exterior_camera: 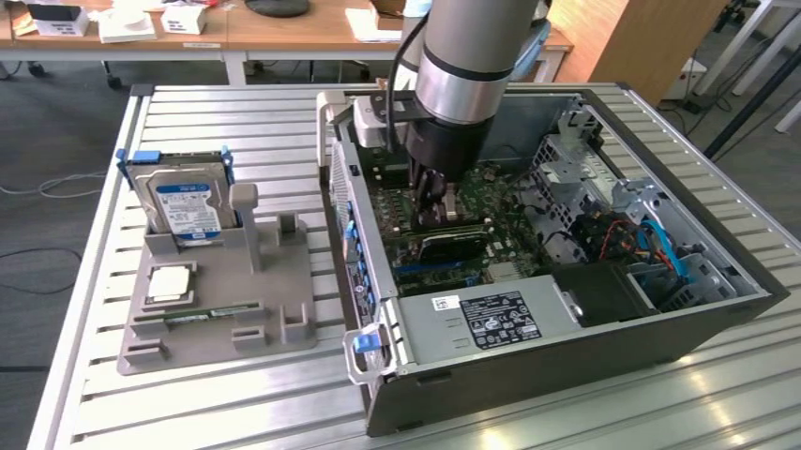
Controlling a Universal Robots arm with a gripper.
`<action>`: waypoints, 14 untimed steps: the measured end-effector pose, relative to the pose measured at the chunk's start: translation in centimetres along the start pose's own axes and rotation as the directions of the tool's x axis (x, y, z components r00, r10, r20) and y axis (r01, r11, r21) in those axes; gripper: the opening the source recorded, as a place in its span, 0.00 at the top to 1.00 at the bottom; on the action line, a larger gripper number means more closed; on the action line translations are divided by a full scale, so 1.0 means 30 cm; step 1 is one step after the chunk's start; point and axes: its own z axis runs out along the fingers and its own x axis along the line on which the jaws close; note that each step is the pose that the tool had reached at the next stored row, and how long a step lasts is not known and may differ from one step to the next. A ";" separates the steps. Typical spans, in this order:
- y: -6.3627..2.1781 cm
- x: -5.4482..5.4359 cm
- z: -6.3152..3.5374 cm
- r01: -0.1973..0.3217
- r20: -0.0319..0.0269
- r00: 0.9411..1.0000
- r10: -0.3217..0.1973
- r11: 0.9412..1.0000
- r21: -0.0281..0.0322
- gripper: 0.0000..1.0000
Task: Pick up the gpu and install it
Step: 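Press down on the gpu until it lock into place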
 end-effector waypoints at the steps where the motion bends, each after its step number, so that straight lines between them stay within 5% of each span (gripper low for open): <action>1: 0.001 -0.003 0.001 0.000 0.000 1.000 0.000 1.000 0.000 0.89; 14: 0.001 -0.004 0.029 0.000 0.000 1.000 0.000 1.000 0.000 0.89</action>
